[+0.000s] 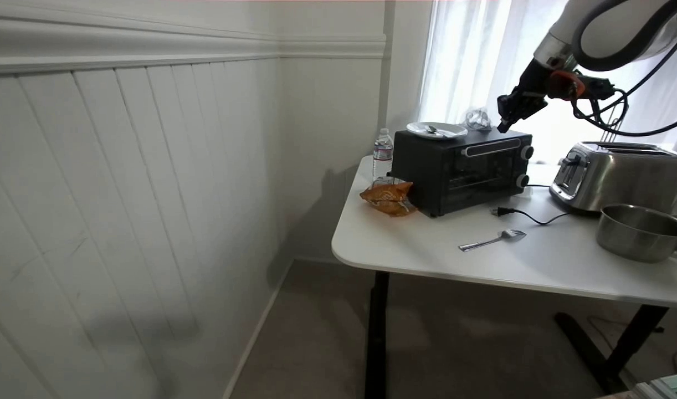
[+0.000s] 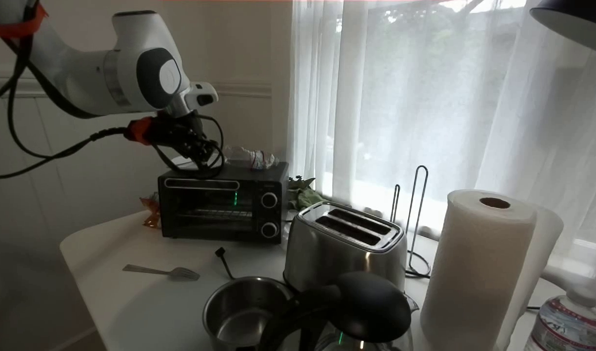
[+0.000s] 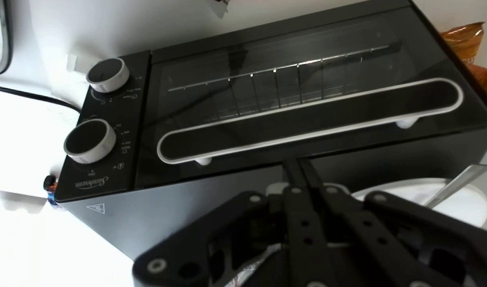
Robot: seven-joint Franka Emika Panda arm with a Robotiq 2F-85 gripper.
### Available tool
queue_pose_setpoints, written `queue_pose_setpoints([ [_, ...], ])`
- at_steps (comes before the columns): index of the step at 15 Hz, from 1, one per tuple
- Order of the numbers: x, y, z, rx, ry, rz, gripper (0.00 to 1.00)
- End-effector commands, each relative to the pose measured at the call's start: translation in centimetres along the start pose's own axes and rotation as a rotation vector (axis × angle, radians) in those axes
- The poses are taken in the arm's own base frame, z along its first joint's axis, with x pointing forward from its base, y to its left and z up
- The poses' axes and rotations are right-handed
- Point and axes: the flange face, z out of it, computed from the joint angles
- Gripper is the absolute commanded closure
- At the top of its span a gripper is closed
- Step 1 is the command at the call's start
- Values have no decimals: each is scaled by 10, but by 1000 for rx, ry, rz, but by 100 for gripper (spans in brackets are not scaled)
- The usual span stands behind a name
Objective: Open the oven door
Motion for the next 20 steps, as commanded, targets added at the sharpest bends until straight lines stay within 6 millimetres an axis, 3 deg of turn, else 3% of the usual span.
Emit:
queue_pose_setpoints([
  [1,3,1,12,-1,31,7,100],
  [20,-6,12,43,11,73,-38,100],
])
